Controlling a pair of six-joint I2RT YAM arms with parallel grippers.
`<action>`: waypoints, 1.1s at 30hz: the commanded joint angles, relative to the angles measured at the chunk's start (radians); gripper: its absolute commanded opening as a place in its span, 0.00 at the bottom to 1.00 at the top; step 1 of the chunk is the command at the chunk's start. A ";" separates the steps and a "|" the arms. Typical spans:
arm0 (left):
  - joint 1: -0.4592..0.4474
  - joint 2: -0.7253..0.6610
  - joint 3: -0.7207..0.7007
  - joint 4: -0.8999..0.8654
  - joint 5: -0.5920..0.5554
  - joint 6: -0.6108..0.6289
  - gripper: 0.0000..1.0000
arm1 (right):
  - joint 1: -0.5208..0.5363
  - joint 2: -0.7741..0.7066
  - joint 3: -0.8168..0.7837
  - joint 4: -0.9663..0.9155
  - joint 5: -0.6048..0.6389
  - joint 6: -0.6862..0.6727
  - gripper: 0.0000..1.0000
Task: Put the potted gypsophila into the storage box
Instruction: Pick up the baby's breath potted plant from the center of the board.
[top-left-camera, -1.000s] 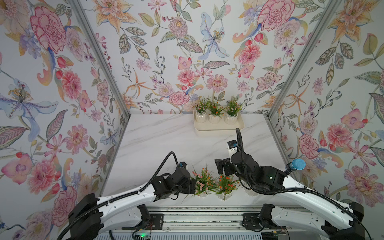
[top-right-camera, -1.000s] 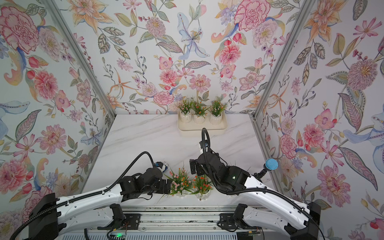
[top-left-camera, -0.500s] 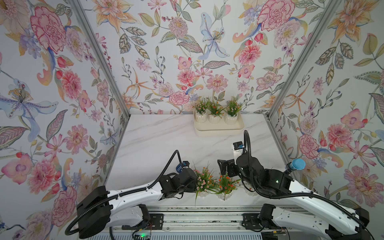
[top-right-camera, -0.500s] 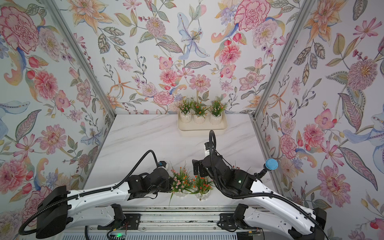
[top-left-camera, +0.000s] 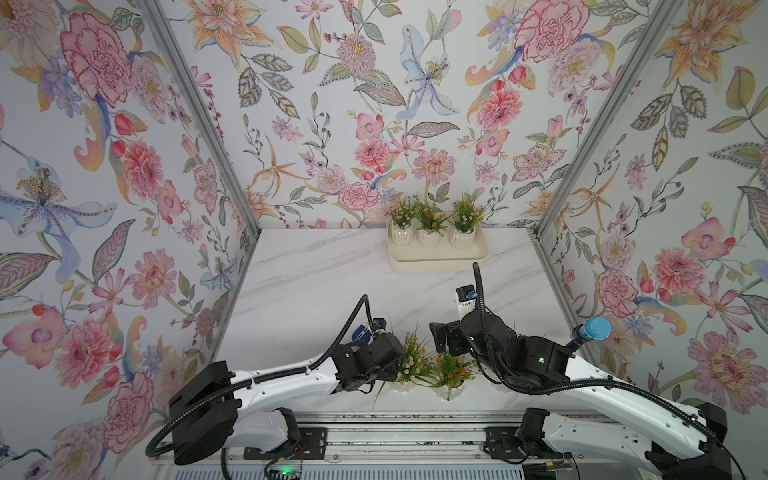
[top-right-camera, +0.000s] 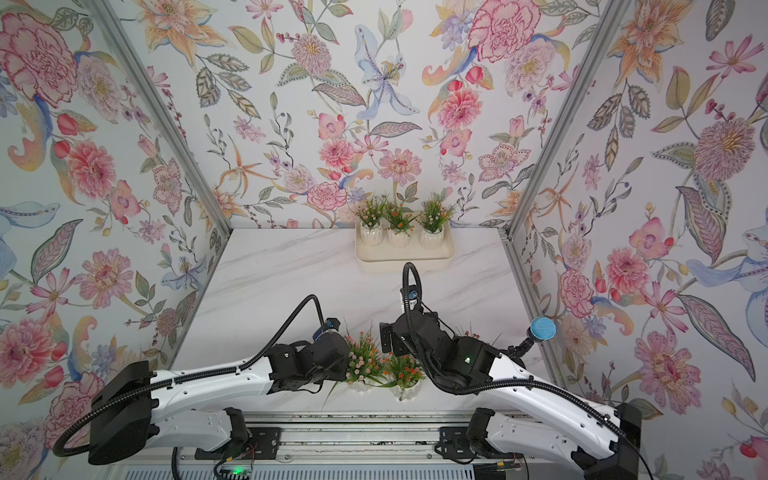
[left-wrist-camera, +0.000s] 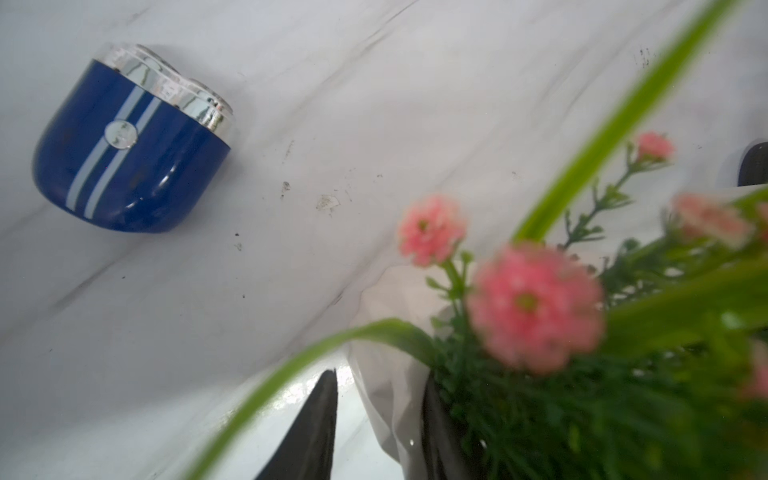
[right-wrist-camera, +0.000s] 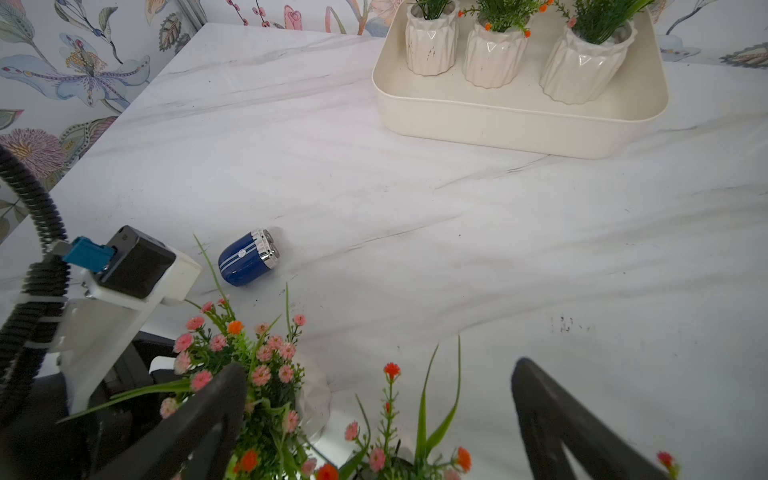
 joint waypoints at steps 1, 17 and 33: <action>-0.007 0.031 0.026 -0.081 -0.069 0.009 0.30 | 0.013 0.011 0.030 -0.019 0.032 0.022 0.99; -0.022 -0.049 0.019 -0.087 -0.130 -0.023 0.00 | 0.033 0.006 0.034 -0.021 0.058 0.022 0.97; 0.004 -0.190 0.133 -0.160 -0.282 -0.070 0.00 | -0.128 0.002 0.079 0.004 0.078 -0.159 1.00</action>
